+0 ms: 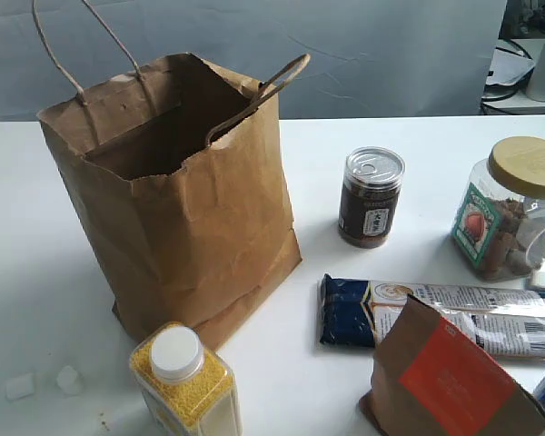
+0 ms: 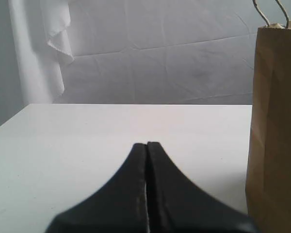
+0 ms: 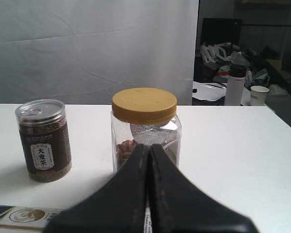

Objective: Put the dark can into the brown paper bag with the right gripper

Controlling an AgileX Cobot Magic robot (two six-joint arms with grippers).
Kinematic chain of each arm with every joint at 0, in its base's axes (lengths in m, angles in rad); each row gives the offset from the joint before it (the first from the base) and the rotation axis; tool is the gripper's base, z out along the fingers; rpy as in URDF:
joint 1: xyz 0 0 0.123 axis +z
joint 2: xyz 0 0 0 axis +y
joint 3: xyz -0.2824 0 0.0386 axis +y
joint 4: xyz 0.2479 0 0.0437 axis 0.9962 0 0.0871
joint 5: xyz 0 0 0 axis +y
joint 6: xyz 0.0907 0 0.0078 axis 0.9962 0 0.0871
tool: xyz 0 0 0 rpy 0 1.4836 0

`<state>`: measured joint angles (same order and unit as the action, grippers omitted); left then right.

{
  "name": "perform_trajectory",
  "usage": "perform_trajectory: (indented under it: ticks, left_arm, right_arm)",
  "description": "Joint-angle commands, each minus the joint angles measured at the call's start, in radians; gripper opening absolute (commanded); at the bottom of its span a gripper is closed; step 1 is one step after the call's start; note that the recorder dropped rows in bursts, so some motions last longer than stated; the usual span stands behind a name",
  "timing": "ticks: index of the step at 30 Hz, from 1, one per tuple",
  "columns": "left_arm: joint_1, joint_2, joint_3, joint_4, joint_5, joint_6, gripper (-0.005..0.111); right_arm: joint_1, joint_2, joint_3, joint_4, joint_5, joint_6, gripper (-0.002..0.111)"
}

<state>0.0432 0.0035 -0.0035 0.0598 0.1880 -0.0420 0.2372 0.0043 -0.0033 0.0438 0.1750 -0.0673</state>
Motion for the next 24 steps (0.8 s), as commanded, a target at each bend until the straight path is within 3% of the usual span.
perform_trajectory:
  ticks: [1,9,15,19,24]
  left_arm:
    - [-0.006,-0.003,0.004,0.003,-0.005,-0.004,0.000]
    - [-0.006,-0.003,0.004,0.003,-0.005,-0.004,0.000]
    - [-0.006,-0.003,0.004,0.003,-0.005,-0.004,0.000]
    - [-0.006,-0.003,0.004,0.003,-0.005,-0.004,0.000]
    - [-0.006,-0.003,0.004,0.003,-0.005,-0.004,0.000]
  right_arm:
    - [-0.007,-0.004,0.003,0.010,-0.044,-0.005,0.000]
    - [-0.007,-0.004,0.003,0.027,-0.064,-0.001,0.000]
    - [-0.007,0.018,-0.034,0.054,-0.058,0.147,0.000]
    - [-0.001,0.197,-0.184,0.032,-0.010,0.349,0.000]
    - [0.093,0.506,-0.433,-0.086,0.097,0.349,0.000]
